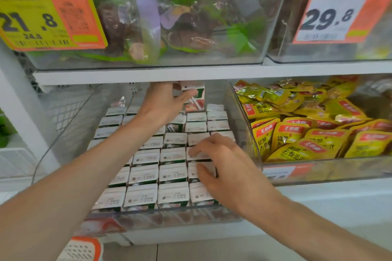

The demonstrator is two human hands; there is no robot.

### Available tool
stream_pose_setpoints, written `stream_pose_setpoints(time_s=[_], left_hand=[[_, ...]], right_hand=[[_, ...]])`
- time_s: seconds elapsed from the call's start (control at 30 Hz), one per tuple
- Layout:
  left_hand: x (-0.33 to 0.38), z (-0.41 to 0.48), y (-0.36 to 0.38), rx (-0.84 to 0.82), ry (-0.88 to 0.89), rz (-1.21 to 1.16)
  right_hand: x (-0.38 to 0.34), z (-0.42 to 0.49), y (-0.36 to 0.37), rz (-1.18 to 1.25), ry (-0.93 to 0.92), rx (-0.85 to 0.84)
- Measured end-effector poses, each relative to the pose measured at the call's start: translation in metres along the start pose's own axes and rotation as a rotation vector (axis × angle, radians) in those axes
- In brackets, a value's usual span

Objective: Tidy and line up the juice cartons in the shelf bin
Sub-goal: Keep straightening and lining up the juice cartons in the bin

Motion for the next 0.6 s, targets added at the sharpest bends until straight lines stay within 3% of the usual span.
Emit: stream_pose_setpoints(time_s=[0.4, 0.6], left_hand=[[-0.027, 0.018, 0.037, -0.17, -0.038, 0.074], [-0.033, 0.014, 0.041, -0.146, 0.028, 0.214]], right_hand=[[0.003, 0.007, 0.006, -0.05, -0.024, 0.036], [0.005, 0.009, 0.009, -0.043, -0.027, 0.04]])
Point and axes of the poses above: each hand's wrist, its own z-axis towards the middle knuckle, its own y-axis out of the palm, x = y × z, the point moved 1 cm from there along z, towards the middle knuckle, and after that the axes turned 6 degrees about -z, right-handed, at the moved point
